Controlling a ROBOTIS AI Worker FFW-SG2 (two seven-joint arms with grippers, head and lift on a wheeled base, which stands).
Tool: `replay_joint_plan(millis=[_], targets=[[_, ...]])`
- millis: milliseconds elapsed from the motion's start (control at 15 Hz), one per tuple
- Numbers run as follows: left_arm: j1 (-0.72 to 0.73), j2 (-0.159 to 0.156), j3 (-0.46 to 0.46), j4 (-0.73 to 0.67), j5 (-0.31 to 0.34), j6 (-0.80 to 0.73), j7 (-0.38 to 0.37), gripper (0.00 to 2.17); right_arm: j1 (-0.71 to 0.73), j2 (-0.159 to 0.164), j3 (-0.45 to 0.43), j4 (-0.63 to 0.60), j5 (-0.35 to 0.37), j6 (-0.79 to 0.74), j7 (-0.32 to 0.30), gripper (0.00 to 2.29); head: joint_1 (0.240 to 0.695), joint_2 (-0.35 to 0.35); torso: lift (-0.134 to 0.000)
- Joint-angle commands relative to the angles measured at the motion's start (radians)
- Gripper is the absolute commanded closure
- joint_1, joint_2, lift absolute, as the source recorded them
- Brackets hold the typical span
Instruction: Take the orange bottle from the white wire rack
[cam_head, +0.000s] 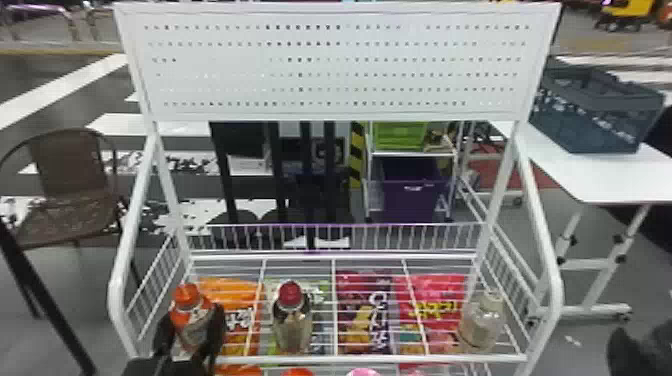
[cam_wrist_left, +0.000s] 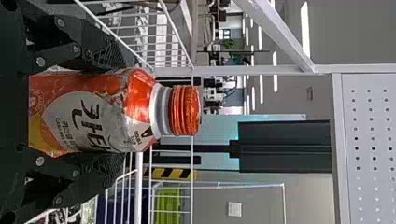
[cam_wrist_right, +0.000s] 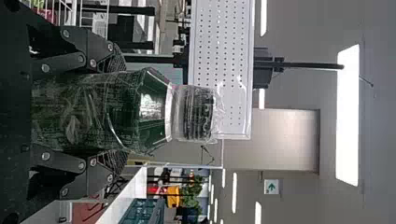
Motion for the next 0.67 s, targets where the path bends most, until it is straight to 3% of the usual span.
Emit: replay_joint_plan(millis=[0,200,600], targets=[[0.011,0.002,0.003,-0.018,0.001,-0.001,0.003,1.81,0.000,0.001,0.001,-0.004,0.000,0.000,0.000,1.02,0.499,0.000,0.000],[0.055,0.009,0.012,-0.102,0.000,0.017,0.012,1.81,0.000,0.001,0.005,-0.002,-0.003,0.000,0.000,1.02,0.499,0.000,0.000],[0.295,0.068,0.102,-0.605,-0.014,0.309,0.072,1.98,-0.003,0.001,0.006,0.008,-0.006,-0.009,0.000,1.02,0.499,0.000,0.000]])
